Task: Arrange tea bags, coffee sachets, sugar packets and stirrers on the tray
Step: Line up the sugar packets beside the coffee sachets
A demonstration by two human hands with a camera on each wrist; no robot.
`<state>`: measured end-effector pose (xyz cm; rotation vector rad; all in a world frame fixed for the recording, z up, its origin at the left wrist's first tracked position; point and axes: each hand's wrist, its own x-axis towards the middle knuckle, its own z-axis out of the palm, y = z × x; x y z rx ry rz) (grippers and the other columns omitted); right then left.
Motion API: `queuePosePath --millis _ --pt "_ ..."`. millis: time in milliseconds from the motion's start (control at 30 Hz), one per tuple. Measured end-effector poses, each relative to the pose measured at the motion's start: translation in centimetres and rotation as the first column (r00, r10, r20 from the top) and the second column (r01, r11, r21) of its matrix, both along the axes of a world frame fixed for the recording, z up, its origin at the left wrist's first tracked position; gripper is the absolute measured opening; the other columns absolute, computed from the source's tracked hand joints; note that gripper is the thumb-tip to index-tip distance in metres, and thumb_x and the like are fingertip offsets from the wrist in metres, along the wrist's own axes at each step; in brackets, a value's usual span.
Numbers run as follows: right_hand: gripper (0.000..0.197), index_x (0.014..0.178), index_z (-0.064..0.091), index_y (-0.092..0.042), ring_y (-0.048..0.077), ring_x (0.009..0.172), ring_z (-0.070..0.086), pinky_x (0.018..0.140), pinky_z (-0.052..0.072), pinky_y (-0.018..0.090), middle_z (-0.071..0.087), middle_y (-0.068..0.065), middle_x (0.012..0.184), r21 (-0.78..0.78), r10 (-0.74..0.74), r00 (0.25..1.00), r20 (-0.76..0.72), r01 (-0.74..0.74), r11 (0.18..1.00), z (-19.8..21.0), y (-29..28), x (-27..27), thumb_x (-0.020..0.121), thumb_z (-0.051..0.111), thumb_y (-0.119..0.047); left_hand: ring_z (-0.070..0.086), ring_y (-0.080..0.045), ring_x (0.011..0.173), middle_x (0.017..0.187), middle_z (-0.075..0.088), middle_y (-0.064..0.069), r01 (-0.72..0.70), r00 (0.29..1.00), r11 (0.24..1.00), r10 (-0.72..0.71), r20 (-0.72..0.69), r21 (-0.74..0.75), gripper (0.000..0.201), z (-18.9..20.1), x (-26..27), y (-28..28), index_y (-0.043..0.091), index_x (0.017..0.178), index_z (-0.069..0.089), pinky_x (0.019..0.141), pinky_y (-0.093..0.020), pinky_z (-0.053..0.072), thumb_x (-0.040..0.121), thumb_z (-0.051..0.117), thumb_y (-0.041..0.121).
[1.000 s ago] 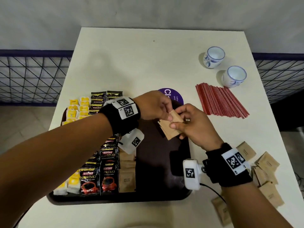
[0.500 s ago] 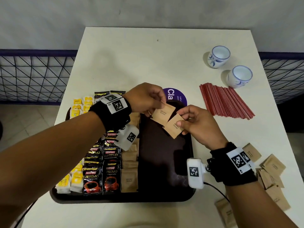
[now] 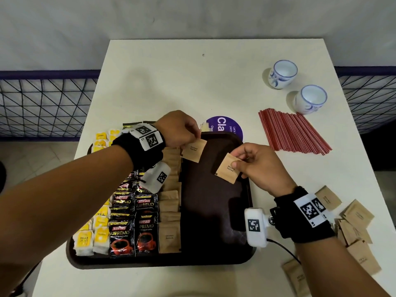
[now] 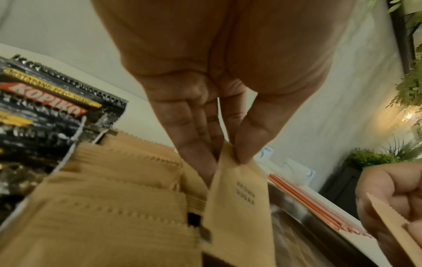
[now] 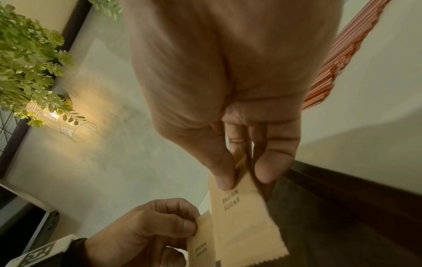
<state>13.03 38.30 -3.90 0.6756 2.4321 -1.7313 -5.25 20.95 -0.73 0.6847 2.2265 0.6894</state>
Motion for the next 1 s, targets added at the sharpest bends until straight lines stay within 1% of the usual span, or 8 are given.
queuePosePath --millis 133,200,300,433,600,733,867,1000 --pt "0.021 0.090 0.071 -0.023 0.023 0.081 0.070 0.064 0.049 0.025 0.071 0.003 0.085 0.028 0.032 0.999 0.019 -0.033 0.999 -0.3 0.0 0.1 0.085 0.071 -0.002 0.067 -0.004 0.080 0.075 0.071 0.016 0.027 0.993 0.998 -0.032 -0.114 -0.048 0.016 0.1 -0.3 -0.1 0.028 0.082 0.077 0.075 -0.022 0.055 0.078 0.069 0.015" --pt "0.022 0.088 0.070 -0.022 0.025 0.082 0.070 0.064 0.052 0.028 0.071 0.004 0.085 0.016 0.034 0.999 0.018 -0.035 0.999 -0.3 -0.1 0.1 0.085 0.072 -0.001 0.064 -0.002 0.079 0.075 0.068 0.018 0.039 0.985 0.996 -0.051 -0.162 -0.074 0.014 0.1 -0.6 -0.1 0.027 0.086 0.078 0.067 -0.014 0.047 0.080 0.069 0.017" --pt "0.021 0.087 0.069 -0.018 0.035 0.079 0.070 0.062 0.058 0.035 0.069 0.007 0.084 -0.014 0.032 0.999 0.008 -0.032 0.999 -0.3 -0.4 0.1 0.086 0.070 0.002 0.056 0.003 0.070 0.077 0.064 0.020 0.051 0.971 0.993 -0.075 -0.227 -0.109 0.012 -0.2 -0.8 -0.1 0.025 0.090 0.078 0.058 -0.009 0.036 0.083 0.070 0.021" --pt "0.022 0.089 0.072 -0.017 0.036 0.074 0.068 0.068 0.058 0.042 0.069 0.009 0.083 -0.003 0.054 0.999 -0.001 -0.054 0.999 -0.3 -0.6 -0.2 0.089 0.065 0.004 0.052 -0.001 0.073 0.085 0.061 0.015 0.095 0.949 0.984 -0.135 -0.285 -0.152 0.014 -0.6 -0.9 -0.1 0.024 0.096 0.077 0.063 -0.011 0.035 0.086 0.068 0.020" --pt "0.025 0.089 0.074 -0.021 0.023 0.071 0.067 0.067 0.058 0.039 0.069 0.007 0.084 0.029 0.077 0.997 -0.011 -0.077 0.997 -0.3 -1.1 -1.2 0.090 0.064 0.002 0.053 -0.007 0.087 0.088 0.059 0.014 0.083 0.934 0.981 -0.138 -0.328 -0.176 0.015 -0.9 -0.7 0.0 0.024 0.097 0.076 0.075 -0.021 0.040 0.086 0.065 0.021" --pt "0.025 0.088 0.072 -0.026 0.009 0.075 0.064 0.067 0.052 0.026 0.067 -0.005 0.083 0.068 0.104 0.994 -0.014 -0.103 0.992 -0.6 -1.4 -2.0 0.089 0.067 -0.002 0.055 -0.008 0.088 0.089 0.061 0.013 0.078 0.932 0.982 -0.132 -0.337 -0.170 0.015 -1.0 -0.7 -0.1 0.024 0.098 0.076 0.075 -0.022 0.041 0.087 0.065 0.022" --pt "0.026 0.087 0.071 -0.030 0.007 0.075 0.064 0.068 0.050 0.025 0.069 -0.005 0.085 0.069 0.122 0.992 -0.018 -0.120 0.990 -0.8 -1.7 -2.4 0.089 0.067 -0.004 0.054 -0.010 0.091 0.093 0.058 0.012 0.108 0.910 0.977 -0.172 -0.377 -0.184 0.016 -1.2 -0.7 -0.2 0.026 0.098 0.075 0.073 -0.024 0.038 0.087 0.064 0.024" --pt "0.027 0.086 0.070 -0.032 0.010 0.079 0.065 0.069 0.050 0.025 0.069 -0.007 0.086 0.079 0.137 0.990 -0.010 -0.136 0.987 -0.8 -1.9 -2.4 0.090 0.067 -0.006 0.056 -0.013 0.101 0.110 0.057 0.007 0.193 0.878 0.964 -0.253 -0.406 -0.183 0.017 -1.4 -0.7 -0.2 0.025 0.096 0.076 0.077 -0.024 0.038 0.087 0.063 0.019"
